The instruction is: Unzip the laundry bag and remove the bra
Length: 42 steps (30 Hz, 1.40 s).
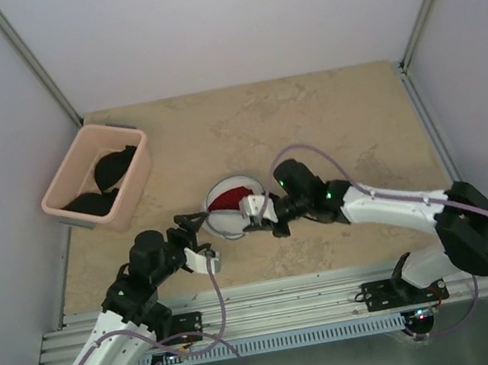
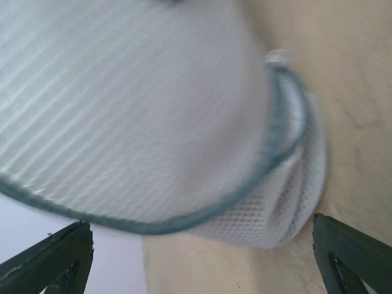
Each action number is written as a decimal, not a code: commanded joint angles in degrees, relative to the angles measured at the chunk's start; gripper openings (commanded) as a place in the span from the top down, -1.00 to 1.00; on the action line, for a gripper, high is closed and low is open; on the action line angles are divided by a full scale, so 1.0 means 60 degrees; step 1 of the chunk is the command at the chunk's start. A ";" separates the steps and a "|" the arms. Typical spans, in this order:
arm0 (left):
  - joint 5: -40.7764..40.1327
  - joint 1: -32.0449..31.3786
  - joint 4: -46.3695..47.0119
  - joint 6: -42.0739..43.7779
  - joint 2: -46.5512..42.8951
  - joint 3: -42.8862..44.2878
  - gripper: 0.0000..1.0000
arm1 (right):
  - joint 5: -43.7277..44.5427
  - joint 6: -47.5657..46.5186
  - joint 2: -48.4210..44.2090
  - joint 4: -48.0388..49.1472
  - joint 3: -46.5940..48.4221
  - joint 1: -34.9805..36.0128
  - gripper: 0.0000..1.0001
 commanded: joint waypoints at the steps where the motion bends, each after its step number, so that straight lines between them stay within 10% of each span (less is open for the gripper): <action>1: -0.0776 -0.0022 0.0176 -0.4816 0.0286 0.0975 -0.98 | 0.2918 -0.2044 -0.1172 0.1683 -0.1459 0.1242 0.90; 6: -0.0973 -0.0022 0.0394 -0.6928 0.0212 0.1023 -0.98 | 0.5105 -0.3932 -0.2114 0.1466 -0.2459 0.2893 -0.02; 9: -0.1149 -0.0015 0.0647 -0.7258 0.0195 0.0952 -0.98 | 0.6089 -0.4427 -0.2547 0.0637 -0.2693 0.3604 -0.94; 18: -0.1613 -0.0021 0.1252 -0.7470 0.0194 0.0646 -0.98 | 0.7179 -0.3442 -0.3393 -0.0481 -0.1990 0.4657 -0.95; 25: -0.3198 0.0356 0.1894 -1.5082 0.2078 0.2600 -0.92 | 0.4371 0.1250 -0.3599 0.2682 -0.1346 0.2515 -0.95; 29: -0.1729 0.0558 0.1506 -1.8473 0.2722 0.2700 -0.62 | 0.4922 0.4363 -0.1462 0.1681 0.0530 0.1425 -0.29; 33: -0.2366 0.0618 0.0951 -2.0303 0.3437 0.2139 -0.37 | 0.4859 0.5381 0.0298 0.1052 0.1657 0.1323 -0.01; 42: -0.0981 0.0652 0.3020 -2.0912 0.4252 0.0682 -0.60 | 0.5249 0.6113 0.1754 0.0680 0.1844 0.1383 0.01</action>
